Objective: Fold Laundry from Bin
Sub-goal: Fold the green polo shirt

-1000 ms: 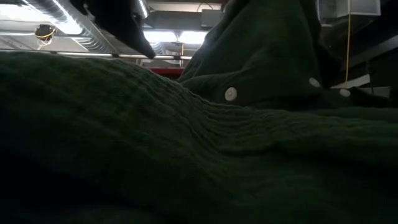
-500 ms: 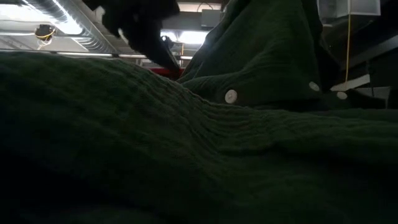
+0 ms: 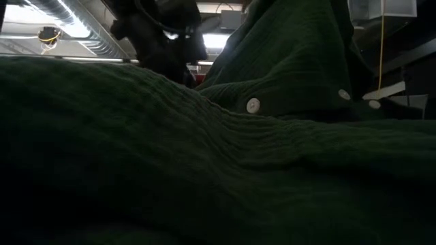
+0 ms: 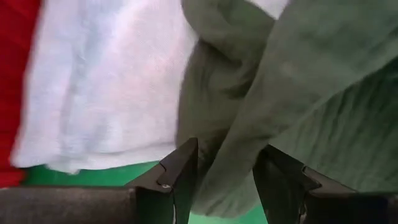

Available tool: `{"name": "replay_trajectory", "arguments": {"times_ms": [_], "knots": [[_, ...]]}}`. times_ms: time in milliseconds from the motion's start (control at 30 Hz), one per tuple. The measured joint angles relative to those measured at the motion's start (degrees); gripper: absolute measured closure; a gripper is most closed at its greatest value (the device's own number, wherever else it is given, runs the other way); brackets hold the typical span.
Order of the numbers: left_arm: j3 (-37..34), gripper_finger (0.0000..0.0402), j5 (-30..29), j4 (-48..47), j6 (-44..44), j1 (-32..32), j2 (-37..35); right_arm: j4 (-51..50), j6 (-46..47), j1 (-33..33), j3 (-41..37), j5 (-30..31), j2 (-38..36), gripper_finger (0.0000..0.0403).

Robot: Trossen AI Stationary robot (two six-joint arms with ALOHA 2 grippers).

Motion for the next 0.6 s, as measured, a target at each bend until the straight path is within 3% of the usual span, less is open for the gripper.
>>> {"name": "replay_trajectory", "arguments": {"times_ms": [133, 400, 600], "knots": [[0.0, 0.0257, 4.2, -0.13, 2.39, 1.07, 3.52, 0.0, 0.0, 0.0, 0.0, -0.03, 0.0, 0.04], [0.0, 0.0268, 5.35, -1.69, 2.48, 1.51, 8.78, -0.02, -1.1, 0.0, 0.0, -0.02, 0.0, 0.04], [0.03, 0.0375, 0.95, -12.85, -0.71, -0.41, 6.22, 0.0, -1.36, 0.0, -0.02, 0.01, 0.02, 0.04]]}}
